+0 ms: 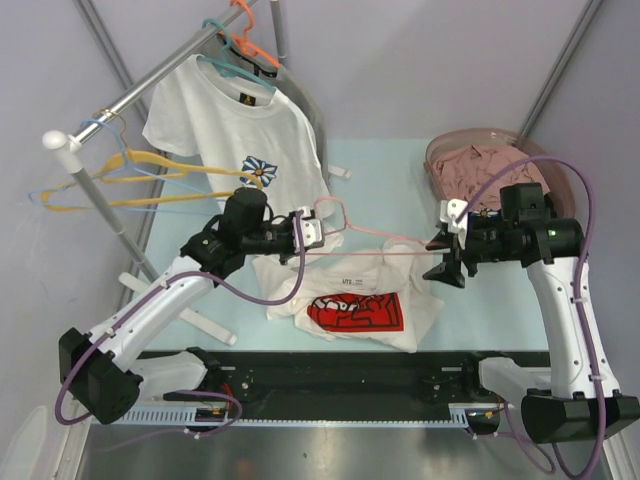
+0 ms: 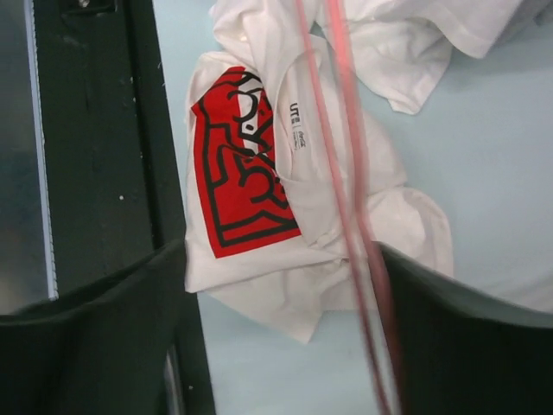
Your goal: Place the t-shirt on the hanger
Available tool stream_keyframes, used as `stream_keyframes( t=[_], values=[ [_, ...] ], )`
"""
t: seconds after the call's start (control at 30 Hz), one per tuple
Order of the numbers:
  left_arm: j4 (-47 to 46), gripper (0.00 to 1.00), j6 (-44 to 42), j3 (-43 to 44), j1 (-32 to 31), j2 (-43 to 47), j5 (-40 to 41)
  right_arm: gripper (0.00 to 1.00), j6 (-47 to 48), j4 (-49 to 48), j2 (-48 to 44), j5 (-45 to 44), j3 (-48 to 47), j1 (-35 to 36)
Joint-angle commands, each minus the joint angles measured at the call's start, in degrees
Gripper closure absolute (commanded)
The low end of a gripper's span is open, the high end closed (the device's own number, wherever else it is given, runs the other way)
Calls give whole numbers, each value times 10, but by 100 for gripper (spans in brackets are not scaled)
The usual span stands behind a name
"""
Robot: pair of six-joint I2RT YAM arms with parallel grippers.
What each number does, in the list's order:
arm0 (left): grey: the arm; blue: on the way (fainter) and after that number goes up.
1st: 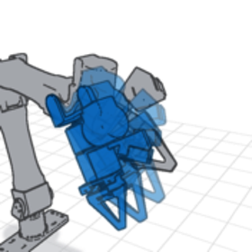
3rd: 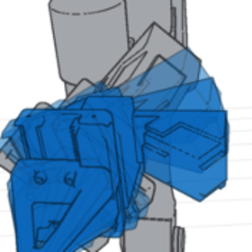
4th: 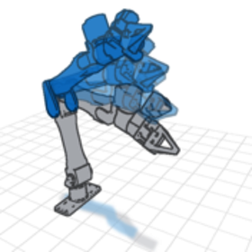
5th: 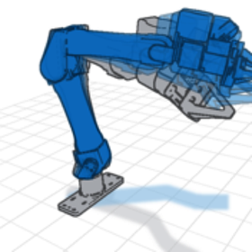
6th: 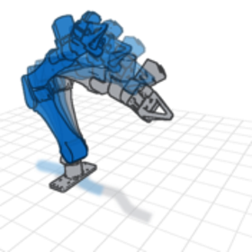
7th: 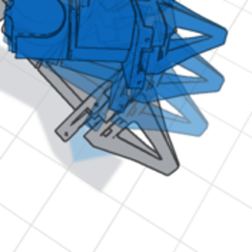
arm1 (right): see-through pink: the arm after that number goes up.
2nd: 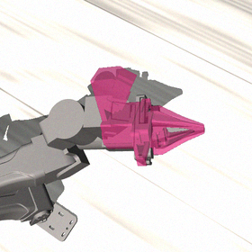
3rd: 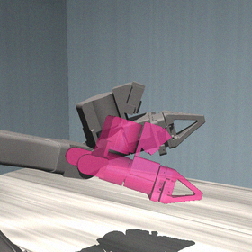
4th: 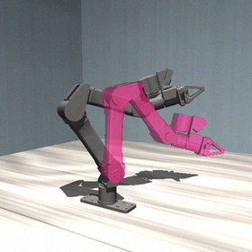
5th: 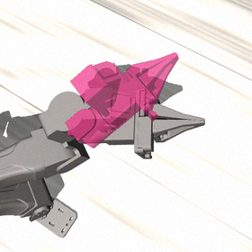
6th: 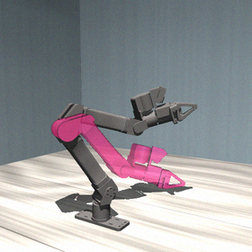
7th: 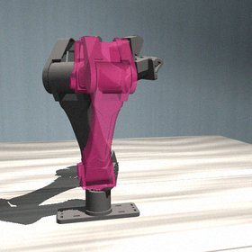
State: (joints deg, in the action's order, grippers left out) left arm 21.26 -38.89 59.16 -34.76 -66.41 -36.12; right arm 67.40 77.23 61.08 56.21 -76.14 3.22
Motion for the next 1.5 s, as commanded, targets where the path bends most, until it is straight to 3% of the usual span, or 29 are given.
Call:
stream_keyframes(
  t=[0.0, 0.17, 0.33, 0.47, 0.6, 0.7, 0.8, 0.87, 0.9, 1.0, 1.03, 1.23, 1.47],
  values=[
    [29, 100, 40, 9, -20, -1, 27, 0, -142, -101, 7, -53, -2, 67],
    [41, 100, 77, 19, -59, -38, 78, 0, -262, -217, 5, -94, -2, 177],
    [50, 100, 78, 25, -87, -71, 98, 8, -340, -330, 46, -84, -2, 215],
    [43, 100, 80, 32, -93, -84, 95, 36, -389, -402, 78, -73, -2, 231],
    [27, 100, 83, 36, -100, -97, 97, 47, -388, -401, 107, -53, -2, 238],
    [19, 100, 87, 39, -113, -114, 107, 62, -377, -391, 126, -44, -2, 238],
    [9, 100, 105, 36, -118, -118, 112, 100, -359, -372, 135, -42, -2, 234],
    [11, 90, 116, 33, -117, -112, 125, 100, -333, -344, 133, -31, -2, 215],
    [20, 69, 117, 32, -109, -106, 120, 100, -319, -332, 126, -27, -2, 206],
    [21, 48, 128, -3, -60, -51, 61, 100, -263, -272, 104, -15, -2, 168],
    [23, 45, 116, -28, -51, -35, 60, 100, -226, -235, 99, -13, -2, 160],
    [46, 40, 17, -137, -38, 76, 99, 100, -121, -105, 59, -19, -2, 139],
    [10, 38, 14, -129, -36, -3, 147, 100, -139, -120, 67, -51, -2, 120]
  ],
)
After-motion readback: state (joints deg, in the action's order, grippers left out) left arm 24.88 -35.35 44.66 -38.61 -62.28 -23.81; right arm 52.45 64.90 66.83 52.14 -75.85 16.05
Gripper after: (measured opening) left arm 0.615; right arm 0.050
